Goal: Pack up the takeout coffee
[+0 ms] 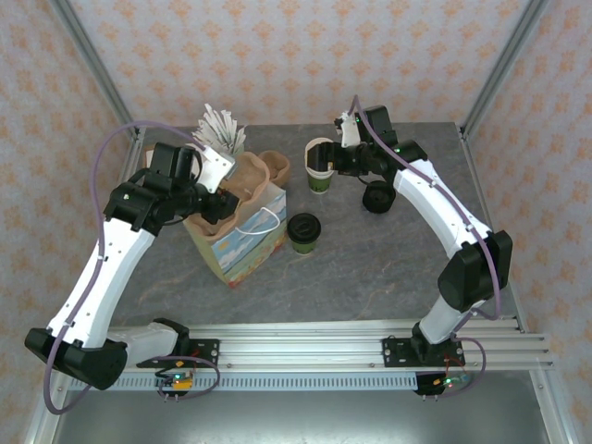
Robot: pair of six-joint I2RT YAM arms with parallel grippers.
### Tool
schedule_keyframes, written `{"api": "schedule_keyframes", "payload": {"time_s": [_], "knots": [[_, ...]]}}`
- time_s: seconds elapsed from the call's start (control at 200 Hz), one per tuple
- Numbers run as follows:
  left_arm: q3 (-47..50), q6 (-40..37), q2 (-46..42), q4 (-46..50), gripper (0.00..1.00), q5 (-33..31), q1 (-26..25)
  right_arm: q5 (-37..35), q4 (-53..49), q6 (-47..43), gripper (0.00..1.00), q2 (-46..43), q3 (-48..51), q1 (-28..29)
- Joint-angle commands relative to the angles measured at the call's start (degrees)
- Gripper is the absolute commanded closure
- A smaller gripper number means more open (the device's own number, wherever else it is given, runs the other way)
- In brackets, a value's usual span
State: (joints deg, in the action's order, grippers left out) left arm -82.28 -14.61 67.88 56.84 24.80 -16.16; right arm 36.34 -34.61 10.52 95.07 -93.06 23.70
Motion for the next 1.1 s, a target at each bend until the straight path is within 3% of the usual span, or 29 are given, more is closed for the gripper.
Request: {"api": "schedule_keyframes", "payload": {"time_s": [0.0, 1.096], "knots": [[-2.27, -1.04, 0.15, 3.82, 0.66, -1.32, -0.71, -1.21, 1.37, 0.08, 0.22, -2.62, 1.11, 0.34], [-7.85, -4.71, 9.57, 11.32, 0.67, -7.89, -3.08, -0.74, 2.03, 0.53, 0.22, -1.76, 1.83, 0.42]]}}
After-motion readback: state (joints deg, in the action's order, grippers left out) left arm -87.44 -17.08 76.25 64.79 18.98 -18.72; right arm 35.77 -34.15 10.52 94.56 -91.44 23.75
